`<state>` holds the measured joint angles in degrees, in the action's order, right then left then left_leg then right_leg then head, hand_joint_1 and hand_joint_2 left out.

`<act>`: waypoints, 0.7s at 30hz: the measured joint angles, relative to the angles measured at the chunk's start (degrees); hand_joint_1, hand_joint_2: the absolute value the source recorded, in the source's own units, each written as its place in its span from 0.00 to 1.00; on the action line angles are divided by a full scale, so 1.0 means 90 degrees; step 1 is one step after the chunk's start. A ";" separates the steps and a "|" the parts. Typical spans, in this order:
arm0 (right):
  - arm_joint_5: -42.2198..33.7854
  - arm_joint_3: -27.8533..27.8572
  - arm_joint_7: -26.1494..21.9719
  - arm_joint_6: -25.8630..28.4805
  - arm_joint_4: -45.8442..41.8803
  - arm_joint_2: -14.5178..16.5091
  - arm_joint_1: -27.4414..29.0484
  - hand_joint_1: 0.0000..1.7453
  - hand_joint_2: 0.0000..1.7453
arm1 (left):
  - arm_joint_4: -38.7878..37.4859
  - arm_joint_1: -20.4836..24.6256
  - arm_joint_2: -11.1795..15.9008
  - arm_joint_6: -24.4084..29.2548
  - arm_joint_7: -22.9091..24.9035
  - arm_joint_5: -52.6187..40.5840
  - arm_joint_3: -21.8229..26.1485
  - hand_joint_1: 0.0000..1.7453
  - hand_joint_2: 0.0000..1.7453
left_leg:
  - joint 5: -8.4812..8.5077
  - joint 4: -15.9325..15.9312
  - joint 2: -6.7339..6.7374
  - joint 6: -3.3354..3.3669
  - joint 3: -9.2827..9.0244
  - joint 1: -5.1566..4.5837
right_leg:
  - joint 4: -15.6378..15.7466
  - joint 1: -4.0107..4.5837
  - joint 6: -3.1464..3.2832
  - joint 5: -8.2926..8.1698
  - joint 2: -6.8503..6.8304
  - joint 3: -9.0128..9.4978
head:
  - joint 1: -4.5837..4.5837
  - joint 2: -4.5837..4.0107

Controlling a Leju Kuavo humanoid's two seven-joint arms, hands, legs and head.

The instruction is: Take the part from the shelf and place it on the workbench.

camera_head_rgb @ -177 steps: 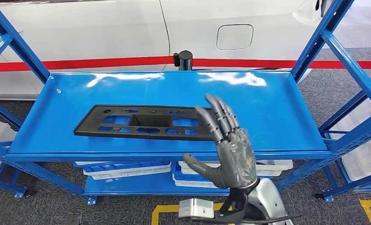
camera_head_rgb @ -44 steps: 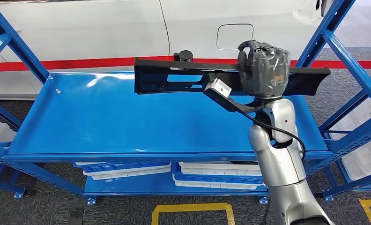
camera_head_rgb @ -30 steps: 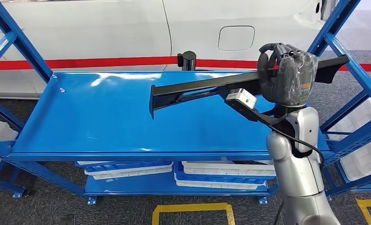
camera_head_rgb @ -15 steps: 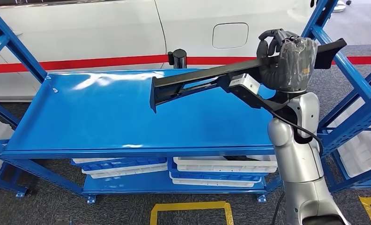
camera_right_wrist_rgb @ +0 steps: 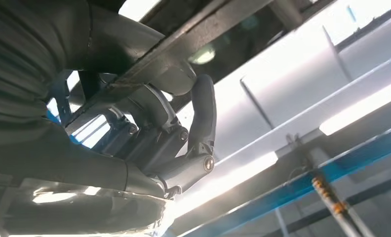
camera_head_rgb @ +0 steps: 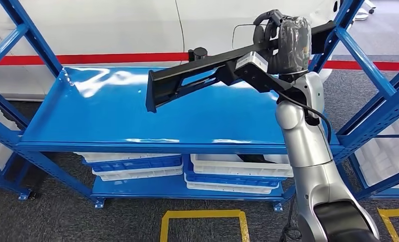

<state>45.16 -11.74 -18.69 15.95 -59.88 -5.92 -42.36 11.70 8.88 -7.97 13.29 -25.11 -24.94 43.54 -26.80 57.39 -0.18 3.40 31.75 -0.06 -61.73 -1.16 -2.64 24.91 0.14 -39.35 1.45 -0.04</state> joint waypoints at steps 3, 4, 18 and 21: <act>-0.0051 -0.0045 -0.0062 0.0013 0.0194 0.0015 0.0001 1.00 1.00 | 0.0001 -0.0022 0.0015 -0.0034 -0.0047 0.0038 0.0067 0.00 1.00 | 0.0196 0.0006 0.0004 0.0046 0.0257 -0.0010 | -0.1179 0.0003 0.0056 0.0680 -0.0002 -0.0328 | 0.0004 0.0000; -0.0052 -0.0064 -0.0072 0.0016 0.0249 0.0019 0.0012 1.00 1.00 | 0.0001 -0.0029 0.0015 -0.0038 -0.0057 0.0049 0.0083 0.00 1.00 | 0.0257 0.0011 0.0005 0.0044 0.0342 -0.0015 | -0.1406 0.0003 0.0019 0.0740 -0.0002 -0.0325 | 0.0004 0.0000; 0.0022 -0.0261 -0.0042 0.0483 -0.0646 0.0242 0.1498 1.00 1.00 | -0.0004 -0.0287 0.0069 -0.0079 -0.0251 0.0415 0.0603 0.00 1.00 | -0.0596 0.1586 -0.0010 -0.0399 0.1163 0.0071 | 0.0564 0.0000 0.0264 0.0153 -0.0023 0.0860 | -0.0028 0.0000; 0.0119 -0.0259 0.0039 0.0403 -0.0901 0.0302 0.1752 1.00 1.00 | -0.0002 -0.0287 0.0082 -0.0073 -0.0237 0.0432 0.0689 0.00 1.00 | -0.0425 0.1657 -0.0004 -0.0462 0.0856 0.0138 | 0.0540 -0.0007 0.0214 0.0000 -0.0022 0.0655 | -0.0030 0.0000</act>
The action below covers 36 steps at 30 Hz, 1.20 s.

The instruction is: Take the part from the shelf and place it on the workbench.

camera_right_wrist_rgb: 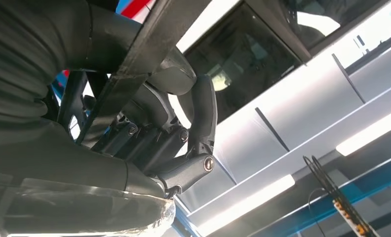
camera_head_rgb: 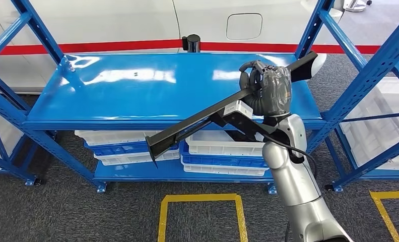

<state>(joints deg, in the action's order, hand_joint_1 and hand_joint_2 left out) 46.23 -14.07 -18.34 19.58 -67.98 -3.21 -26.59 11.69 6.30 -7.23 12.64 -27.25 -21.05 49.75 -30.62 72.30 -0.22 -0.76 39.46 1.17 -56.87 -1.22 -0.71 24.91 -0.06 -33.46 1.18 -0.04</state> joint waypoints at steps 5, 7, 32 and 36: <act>0.0121 0.0029 0.0092 -0.0132 -0.0477 0.0161 0.0242 1.00 1.00 | 0.0002 0.0063 0.0008 0.0022 -0.0027 0.0055 0.0119 0.00 1.00 | 0.0127 -0.1601 -0.0054 0.0069 -0.1130 -0.0015 | -0.0076 0.0020 -0.0200 -0.0194 0.0008 -0.0213 | 0.0018 0.0000; 0.0119 0.0034 0.0093 -0.0164 -0.0616 0.0214 0.0362 1.00 1.00 | 0.0002 0.0062 0.0007 0.0009 -0.0056 0.0086 0.0170 0.00 1.00 | 0.0223 -0.1649 -0.0030 0.0201 -0.1037 -0.0052 | -0.0066 0.0008 -0.0296 -0.0253 0.0006 -0.0266 | 0.0025 0.0000; -0.0846 0.0623 -0.0366 -0.0228 -0.1243 0.0352 0.1268 1.00 1.00 | 0.0045 0.0208 0.0267 0.0054 -0.0259 -0.0135 0.0474 0.00 1.00 | 0.0260 -0.0435 0.0001 -0.0051 -0.0434 0.0067 | -0.0032 0.0025 -0.0041 0.0049 -0.0023 0.0039 | 0.0001 0.0000; -0.1138 0.0823 -0.0449 -0.0250 -0.1409 0.0349 0.1455 1.00 1.00 | 0.0059 0.0375 0.0268 0.0054 -0.0251 -0.0236 0.0474 0.00 1.00 | 0.0092 -0.1511 -0.0068 0.0041 -0.1102 0.0008 | -0.0150 0.0048 -0.0236 -0.0113 -0.0035 -0.0172 | 0.0024 0.0000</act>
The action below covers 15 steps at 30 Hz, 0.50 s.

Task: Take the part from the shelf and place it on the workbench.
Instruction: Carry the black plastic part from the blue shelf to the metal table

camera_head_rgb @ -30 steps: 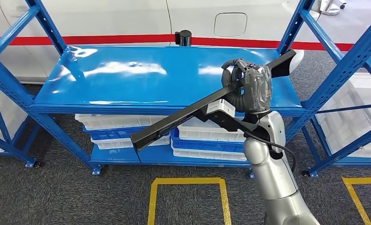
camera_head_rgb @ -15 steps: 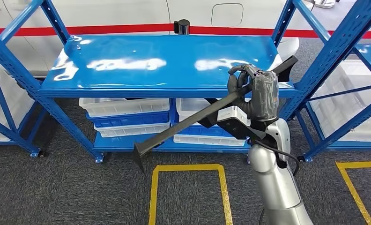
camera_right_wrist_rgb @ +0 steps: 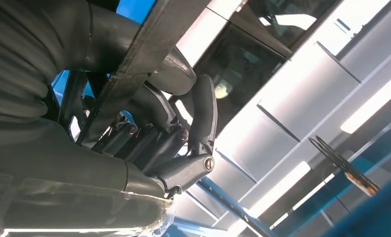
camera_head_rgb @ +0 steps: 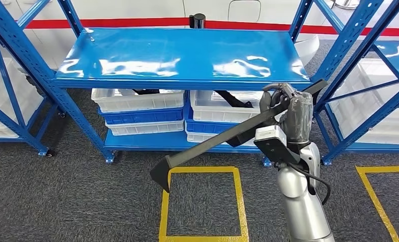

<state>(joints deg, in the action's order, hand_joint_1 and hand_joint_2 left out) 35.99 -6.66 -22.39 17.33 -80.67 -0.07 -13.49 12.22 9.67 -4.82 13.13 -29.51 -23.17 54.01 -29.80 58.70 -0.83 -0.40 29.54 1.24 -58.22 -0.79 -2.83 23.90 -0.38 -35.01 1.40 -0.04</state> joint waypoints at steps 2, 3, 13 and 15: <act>-0.0096 0.0070 -0.0057 -0.0023 -0.0010 -0.0015 0.0089 1.00 1.00 | 0.0000 0.0035 -0.0006 0.0001 0.0001 -0.0008 -0.0001 0.00 1.00 | 0.0116 -0.0026 0.0046 0.0158 0.0120 -0.0028 | -0.0028 -0.0012 -0.0085 -0.0019 0.0012 -0.0089 | 0.0004 0.0000; -0.0124 0.0102 -0.0075 -0.0032 -0.0010 -0.0024 0.0123 1.00 1.00 | 0.0000 0.0047 -0.0007 0.0001 -0.0001 -0.0008 0.0000 0.00 1.00 | 0.0202 -0.0044 0.0072 0.0243 0.0200 -0.0032 | -0.0166 -0.0017 -0.0069 0.0129 0.0019 -0.0183 | 0.0011 0.0000; -0.0826 0.0226 -0.0475 -0.0310 0.0360 0.0099 -0.0105 1.00 1.00 | 0.0001 0.0079 -0.0027 -0.0082 -0.0142 0.0246 0.0124 0.00 1.00 | 0.1072 -0.0044 0.0131 0.0264 0.1160 -0.0109 | -0.0229 0.0036 -0.0069 0.0838 0.0037 0.0854 | 0.0021 0.0001; -0.0994 0.0240 -0.0596 -0.0367 0.0511 0.0151 -0.0256 1.00 1.00 | 0.0000 0.0043 -0.0036 -0.0105 -0.0163 0.0317 0.0192 0.00 1.00 | 0.1236 -0.0084 0.0138 0.0194 0.1194 -0.0120 | 0.0227 0.0091 0.0019 0.0937 0.0047 0.1085 | 0.0015 0.0002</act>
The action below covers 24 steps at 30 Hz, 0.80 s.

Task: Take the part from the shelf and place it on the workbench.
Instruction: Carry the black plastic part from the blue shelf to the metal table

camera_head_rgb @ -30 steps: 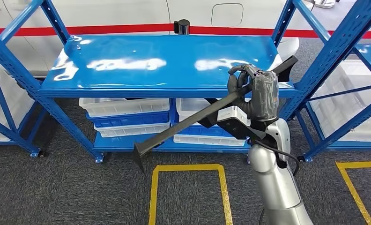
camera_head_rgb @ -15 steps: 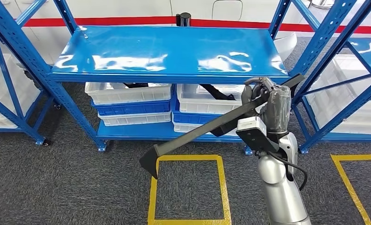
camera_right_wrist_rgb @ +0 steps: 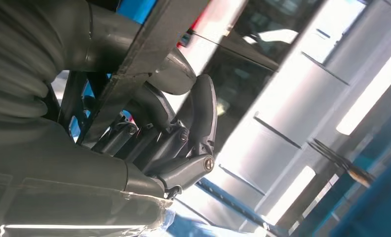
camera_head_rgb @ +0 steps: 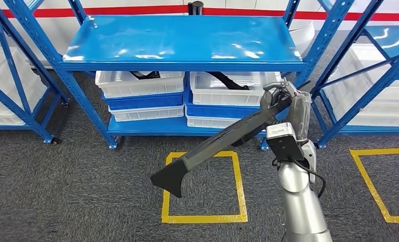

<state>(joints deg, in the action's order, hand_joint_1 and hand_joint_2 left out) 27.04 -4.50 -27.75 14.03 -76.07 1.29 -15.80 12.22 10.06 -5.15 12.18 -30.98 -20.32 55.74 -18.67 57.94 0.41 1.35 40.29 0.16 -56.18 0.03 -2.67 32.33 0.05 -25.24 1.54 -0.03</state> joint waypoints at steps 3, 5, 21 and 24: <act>-0.0209 0.0018 -0.0167 -0.0070 0.0303 0.0040 -0.0178 1.00 1.00 | -0.0001 -0.0119 -0.0017 -0.0026 -0.0039 0.0087 0.0114 0.00 1.00 | -0.0123 0.0066 -0.0017 -0.0117 0.0073 0.0033 | 0.0005 -0.0076 0.0165 -0.0194 -0.0015 -0.0174 | -0.0005 -0.0001; -0.0291 0.0027 -0.0253 -0.0098 0.0485 0.0077 -0.0300 1.00 1.00 | -0.0001 -0.0189 -0.0033 -0.0016 -0.0051 0.0136 0.0186 0.00 1.00 | -0.0796 0.0654 -0.0041 -0.0186 0.0247 0.0061 | 0.0007 -0.0113 0.0270 -0.0375 -0.0028 -0.0334 | -0.0013 -0.0002; -0.0536 0.0030 -0.0462 -0.0001 0.1229 0.0287 -0.0813 1.00 1.00 | 0.0002 -0.0259 -0.0023 0.0057 -0.0086 0.0347 0.0582 0.00 1.00 | -0.0800 -0.0021 -0.0026 0.0166 -0.0782 0.0046 | -0.1267 -0.0118 0.0043 -0.0208 -0.0045 -0.1664 | 0.0005 -0.0001; -0.0570 0.0031 -0.0468 0.0000 0.1262 0.0250 -0.0793 1.00 1.00 | 0.0002 -0.0264 -0.0016 0.0063 -0.0097 0.0360 0.0617 0.00 1.00 | -0.0559 -0.0011 -0.0022 0.0163 -0.0466 0.0029 | -0.2043 -0.0120 -0.0048 -0.0009 -0.0034 -0.1643 | 0.0007 0.0001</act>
<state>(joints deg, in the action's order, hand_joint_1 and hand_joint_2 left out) 21.91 -4.22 -31.96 14.03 -64.72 3.54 -22.93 12.24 7.68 -5.29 12.75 -31.86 -17.08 61.29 -23.70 57.84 0.21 2.81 36.09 0.42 -74.56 -1.05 -3.10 32.24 -0.26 -40.03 1.60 -0.02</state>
